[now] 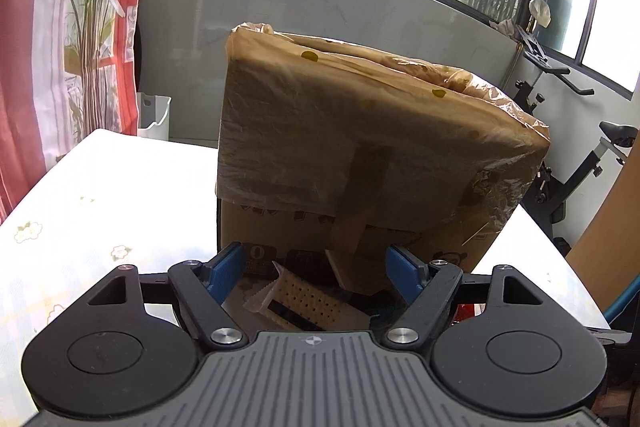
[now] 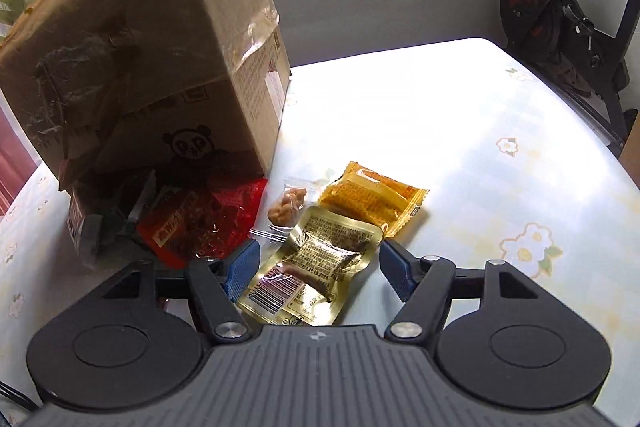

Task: Organize snacks
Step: 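Grasp the white cracker packet with the left tool while the right tool grasps the gold pouch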

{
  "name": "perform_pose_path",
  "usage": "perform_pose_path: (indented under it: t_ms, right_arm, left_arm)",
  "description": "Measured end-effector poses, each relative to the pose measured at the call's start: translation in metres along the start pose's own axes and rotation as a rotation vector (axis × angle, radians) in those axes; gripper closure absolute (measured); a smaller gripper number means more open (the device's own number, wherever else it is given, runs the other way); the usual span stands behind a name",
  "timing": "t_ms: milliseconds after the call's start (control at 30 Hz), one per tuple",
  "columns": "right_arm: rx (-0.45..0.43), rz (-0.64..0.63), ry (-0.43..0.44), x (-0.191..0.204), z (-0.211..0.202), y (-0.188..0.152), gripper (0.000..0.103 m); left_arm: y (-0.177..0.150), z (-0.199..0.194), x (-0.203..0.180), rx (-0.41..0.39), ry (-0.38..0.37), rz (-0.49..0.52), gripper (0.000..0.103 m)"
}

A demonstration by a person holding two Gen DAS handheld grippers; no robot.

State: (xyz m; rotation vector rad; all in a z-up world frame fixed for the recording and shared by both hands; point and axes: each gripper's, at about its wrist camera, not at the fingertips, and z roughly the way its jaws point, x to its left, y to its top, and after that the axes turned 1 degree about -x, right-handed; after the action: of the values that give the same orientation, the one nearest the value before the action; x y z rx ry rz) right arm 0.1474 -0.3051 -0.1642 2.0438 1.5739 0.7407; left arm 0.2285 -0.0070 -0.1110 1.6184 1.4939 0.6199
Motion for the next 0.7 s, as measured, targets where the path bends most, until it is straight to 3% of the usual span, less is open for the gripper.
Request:
perform_pose_path:
  t_ms: [133,467,533,633,700]
  right_arm:
    - [0.007,-0.014,-0.01,0.008,0.007,-0.002,0.026]
    - [-0.029,-0.179,-0.11,0.038,0.017,-0.011,0.025]
    - [-0.039,-0.186,-0.108,0.037,0.016,-0.014,0.027]
    - [-0.063,-0.174,-0.106,0.033,0.012,-0.018,0.042]
    - [-0.066,-0.176,-0.088,0.03,0.011,-0.019,0.044]
  left_arm:
    - [-0.008,0.004,0.005,0.028,0.003,-0.015,0.024]
    - [-0.023,0.007,-0.001,0.066,-0.009,-0.014,0.024]
    - [-0.024,0.007,-0.001,0.07,-0.008,-0.015,0.024]
    - [-0.027,0.007,-0.001,0.075,-0.006,-0.02,0.025]
    - [-0.027,0.007,-0.001,0.078,-0.005,-0.025,0.025]
